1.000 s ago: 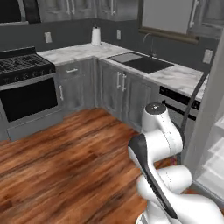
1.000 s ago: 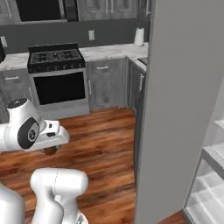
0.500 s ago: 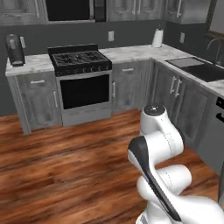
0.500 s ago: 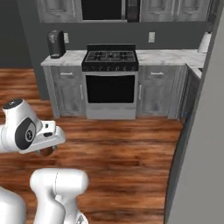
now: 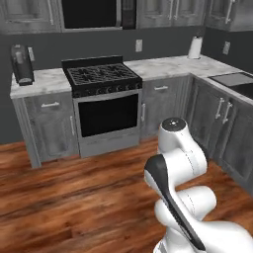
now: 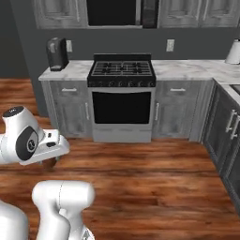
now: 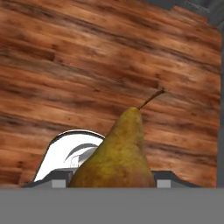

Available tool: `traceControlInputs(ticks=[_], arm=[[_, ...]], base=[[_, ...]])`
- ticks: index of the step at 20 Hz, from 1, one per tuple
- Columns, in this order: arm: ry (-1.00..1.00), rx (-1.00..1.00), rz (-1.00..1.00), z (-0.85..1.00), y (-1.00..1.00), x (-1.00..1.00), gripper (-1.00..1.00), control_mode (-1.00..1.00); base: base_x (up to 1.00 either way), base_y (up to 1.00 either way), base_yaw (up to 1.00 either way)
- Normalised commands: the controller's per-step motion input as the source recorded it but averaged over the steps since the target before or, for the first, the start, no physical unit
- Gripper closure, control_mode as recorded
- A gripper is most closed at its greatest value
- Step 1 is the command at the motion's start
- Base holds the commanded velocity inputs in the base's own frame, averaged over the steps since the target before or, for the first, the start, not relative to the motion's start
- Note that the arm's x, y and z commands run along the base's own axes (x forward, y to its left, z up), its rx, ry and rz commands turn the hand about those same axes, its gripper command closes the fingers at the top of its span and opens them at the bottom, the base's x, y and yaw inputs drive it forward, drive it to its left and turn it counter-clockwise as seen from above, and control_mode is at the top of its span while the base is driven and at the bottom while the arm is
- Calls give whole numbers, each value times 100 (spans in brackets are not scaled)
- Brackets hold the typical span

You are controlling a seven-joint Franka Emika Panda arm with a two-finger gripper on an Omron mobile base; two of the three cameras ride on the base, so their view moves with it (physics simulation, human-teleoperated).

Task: Pick up the pear and orange from the fridge and place one fruit on each plate on the dining counter.

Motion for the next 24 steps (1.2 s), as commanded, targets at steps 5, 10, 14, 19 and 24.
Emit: traceControlInputs(ticks=[5,10,14,19,24], arm=[[0,0,0,0,0,0,100,100],[0,0,0,0,0,0,100,100],[0,0,0,0,0,0,100,100],[0,0,0,0,0,0,100,100],[0,0,0,0,0,0,100,100]], base=[[53,57,24],[-8,15,95],[-12,7,100],[1,14,91],[46,14,58]])
